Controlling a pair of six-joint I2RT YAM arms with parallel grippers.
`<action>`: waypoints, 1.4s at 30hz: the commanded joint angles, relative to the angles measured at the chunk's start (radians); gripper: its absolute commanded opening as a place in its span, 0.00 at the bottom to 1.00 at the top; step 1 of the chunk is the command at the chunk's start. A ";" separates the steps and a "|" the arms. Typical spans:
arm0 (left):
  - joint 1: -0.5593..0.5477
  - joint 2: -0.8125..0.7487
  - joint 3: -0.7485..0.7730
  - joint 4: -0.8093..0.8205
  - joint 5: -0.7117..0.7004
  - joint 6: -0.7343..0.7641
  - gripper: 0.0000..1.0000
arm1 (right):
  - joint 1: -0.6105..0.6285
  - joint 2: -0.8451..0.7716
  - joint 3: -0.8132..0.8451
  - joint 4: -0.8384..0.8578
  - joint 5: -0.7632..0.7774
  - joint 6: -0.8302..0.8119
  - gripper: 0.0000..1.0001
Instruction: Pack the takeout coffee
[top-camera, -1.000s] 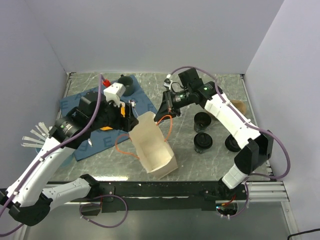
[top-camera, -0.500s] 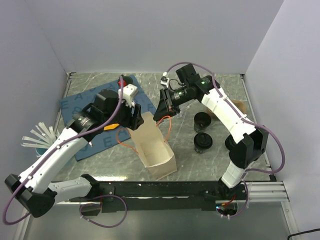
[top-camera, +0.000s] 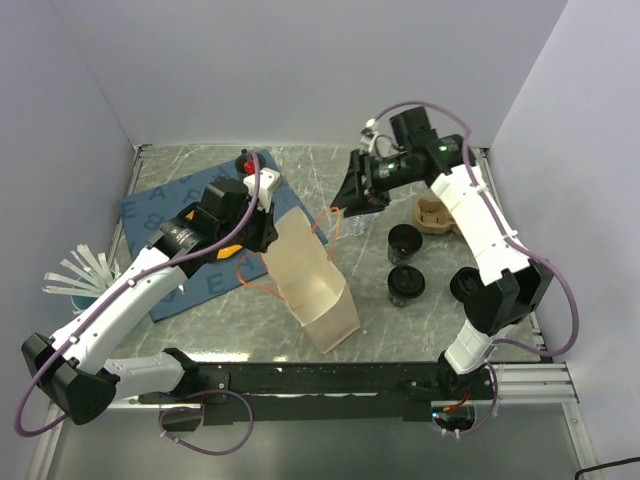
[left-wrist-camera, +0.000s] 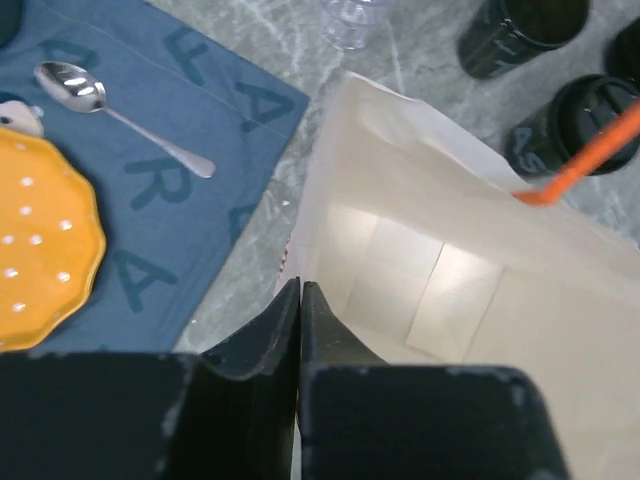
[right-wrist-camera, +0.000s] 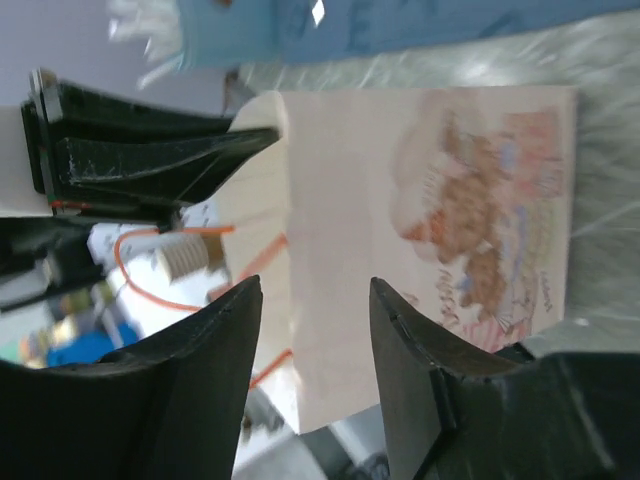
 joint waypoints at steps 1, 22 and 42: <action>0.002 0.014 0.087 -0.094 -0.134 -0.128 0.05 | -0.090 -0.120 0.112 -0.033 0.240 0.009 0.58; 0.002 -0.065 0.096 -0.211 -0.237 -0.360 0.74 | -0.481 0.040 0.068 0.002 0.923 -0.176 0.61; 0.002 -0.064 0.214 -0.287 -0.391 -0.432 0.97 | -0.548 0.306 0.100 0.037 0.916 -0.071 0.65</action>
